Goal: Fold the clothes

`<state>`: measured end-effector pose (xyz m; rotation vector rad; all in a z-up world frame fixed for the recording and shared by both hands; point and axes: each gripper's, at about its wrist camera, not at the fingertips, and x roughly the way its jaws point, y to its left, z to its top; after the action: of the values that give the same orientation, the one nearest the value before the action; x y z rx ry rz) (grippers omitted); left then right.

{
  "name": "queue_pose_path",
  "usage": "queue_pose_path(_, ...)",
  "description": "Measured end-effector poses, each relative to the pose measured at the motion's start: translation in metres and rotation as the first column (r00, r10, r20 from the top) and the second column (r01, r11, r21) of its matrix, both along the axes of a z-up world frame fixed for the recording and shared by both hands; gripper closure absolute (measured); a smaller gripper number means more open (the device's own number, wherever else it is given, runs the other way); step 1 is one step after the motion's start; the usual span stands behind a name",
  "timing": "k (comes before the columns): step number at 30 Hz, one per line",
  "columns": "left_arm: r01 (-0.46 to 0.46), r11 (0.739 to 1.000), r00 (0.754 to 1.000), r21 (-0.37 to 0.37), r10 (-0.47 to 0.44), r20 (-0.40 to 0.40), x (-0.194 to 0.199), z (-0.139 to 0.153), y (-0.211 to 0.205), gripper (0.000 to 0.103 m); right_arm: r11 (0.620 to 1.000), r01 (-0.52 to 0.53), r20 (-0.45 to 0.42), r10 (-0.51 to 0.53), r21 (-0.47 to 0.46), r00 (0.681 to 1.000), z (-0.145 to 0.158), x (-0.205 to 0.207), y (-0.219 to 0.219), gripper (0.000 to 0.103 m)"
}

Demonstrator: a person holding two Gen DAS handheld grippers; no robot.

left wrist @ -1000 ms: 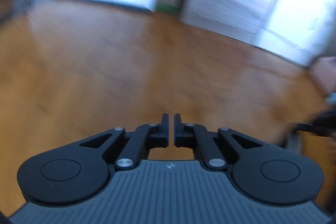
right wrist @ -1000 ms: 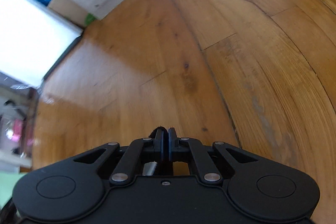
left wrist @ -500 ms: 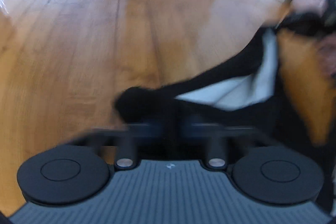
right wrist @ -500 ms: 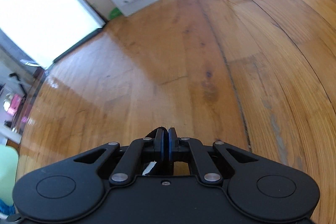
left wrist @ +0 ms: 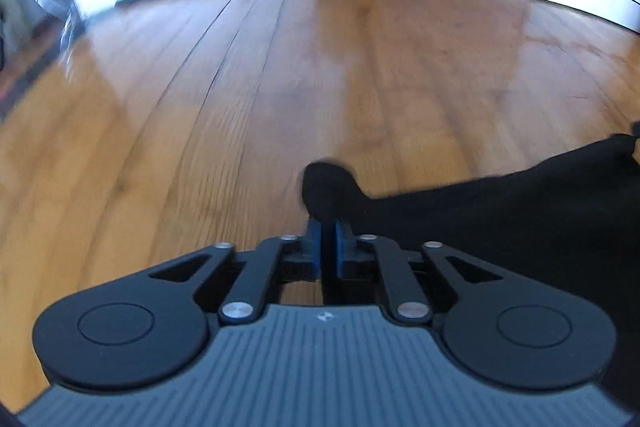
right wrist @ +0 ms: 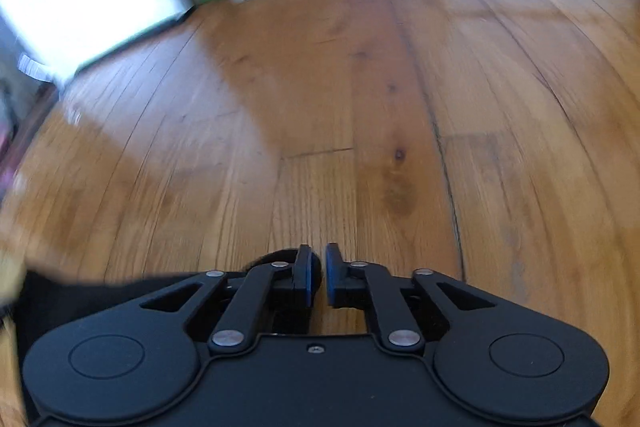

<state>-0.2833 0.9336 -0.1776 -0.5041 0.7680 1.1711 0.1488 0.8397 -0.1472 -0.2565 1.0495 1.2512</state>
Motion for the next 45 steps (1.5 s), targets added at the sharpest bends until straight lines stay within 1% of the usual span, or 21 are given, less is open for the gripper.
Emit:
queue_pose_path(2,-0.055,0.997,0.995,-0.053,0.059,0.077,-0.013,-0.008,0.005,0.084,0.995,0.052,-0.08,-0.046,0.08,0.996,-0.004,0.005,-0.015,0.053)
queue_pose_path(3,-0.067,0.995,0.988,-0.08,0.077,0.135,-0.02,-0.01,0.007,0.081,0.992,0.074,-0.118,-0.061,0.106,0.991,-0.006,0.007,-0.022,0.05)
queue_pose_path(5,-0.086,0.988,0.968,-0.124,0.113,0.224,-0.034,-0.014,0.012,0.062,0.989,0.094,-0.185,-0.071,0.118,0.98,-0.01,0.011,-0.035,0.049)
queue_pose_path(9,-0.071,0.981,0.936,-0.179,0.127,0.327,-0.047,-0.022,0.019,0.061,0.998,-0.008,-0.249,0.023,0.059,0.968,-0.027,0.001,-0.037,0.048)
queue_pose_path(11,-0.046,0.978,0.925,-0.202,0.118,0.361,-0.046,-0.027,0.024,0.055,0.994,-0.083,-0.192,0.096,0.075,0.977,-0.031,-0.012,-0.027,0.047)
queue_pose_path(12,-0.036,0.981,0.921,-0.19,0.107,0.374,-0.043,-0.027,0.024,0.051,0.99,-0.121,-0.132,0.13,0.074,0.983,-0.029,-0.02,-0.018,0.051)
queue_pose_path(13,-0.029,0.983,0.923,-0.183,0.097,0.373,-0.039,-0.029,0.024,0.049,0.984,-0.166,-0.062,0.17,0.065,0.983,-0.026,-0.029,-0.009,0.093)
queue_pose_path(14,-0.023,0.984,0.925,-0.175,0.087,0.37,-0.035,-0.03,0.024,0.058,0.974,-0.213,0.033,0.211,0.081,0.977,-0.018,-0.04,-0.005,0.096)
queue_pose_path(16,-0.025,0.993,0.955,-0.117,0.059,0.289,-0.026,-0.022,0.02,0.101,0.94,-0.28,0.252,0.227,0.197,0.941,0.008,-0.062,-0.012,0.097)
queue_pose_path(19,-0.04,0.998,0.972,-0.047,0.049,0.229,-0.018,-0.011,0.012,0.101,0.926,-0.224,0.347,0.111,0.305,0.931,0.03,-0.064,-0.024,0.098)
queue_pose_path(22,-0.082,0.996,0.969,-0.018,0.084,0.231,-0.019,-0.009,0.01,0.099,0.967,-0.181,0.356,0.107,0.18,0.928,0.015,-0.052,-0.005,0.095)
queue_pose_path(25,-0.188,0.982,0.974,0.023,0.183,0.137,-0.016,-0.01,0.012,0.078,0.986,-0.156,0.391,0.124,0.051,0.912,0.001,-0.05,0.013,0.095)
queue_pose_path(27,-0.203,0.979,0.972,0.029,0.198,0.124,-0.019,-0.005,0.007,0.068,0.996,-0.088,0.425,0.068,0.027,0.903,-0.002,-0.049,0.011,0.094)
queue_pose_path(28,-0.2,0.979,0.972,0.031,0.195,0.133,-0.022,-0.001,0.003,0.06,0.999,-0.033,0.426,0.014,0.035,0.905,-0.002,-0.045,0.008,0.079)
queue_pose_path(29,-0.182,0.983,0.974,0.03,0.176,0.144,-0.024,0.002,-0.005,0.053,0.999,0.012,0.412,-0.027,0.041,0.911,-0.002,-0.039,0.005,0.054)
queue_pose_path(31,-0.145,0.989,0.977,0.028,0.139,0.164,-0.027,0.008,-0.021,0.045,0.996,0.072,0.358,-0.088,0.058,0.93,-0.005,-0.021,-0.001,0.03)
queue_pose_path(34,-0.146,0.987,0.977,-0.06,0.153,0.147,-0.027,0.0,-0.044,0.043,0.979,0.19,0.238,-0.202,0.072,0.95,-0.009,0.009,-0.024,0.03)
queue_pose_path(38,-0.128,0.98,0.98,-0.151,0.149,0.133,-0.023,-0.005,-0.082,0.043,0.985,0.143,0.035,-0.147,0.096,0.988,-0.01,0.016,-0.059,0.03)
queue_pose_path(40,-0.144,0.985,0.983,-0.091,0.153,0.103,-0.015,0.002,-0.103,0.042,0.99,0.09,0.017,-0.093,0.11,0.996,-0.006,0.009,-0.076,0.03)
queue_pose_path(42,-0.178,0.984,0.982,-0.021,0.179,0.067,-0.006,0.007,-0.119,0.032,0.993,0.044,0.031,-0.048,0.112,0.998,-0.006,0.003,-0.088,0.03)
queue_pose_path(45,-0.161,0.986,0.986,-0.046,0.163,0.045,0.011,0.011,-0.13,0.032,0.999,0.021,0.02,-0.022,0.043,1.0,-0.004,-0.005,-0.111,0.03)
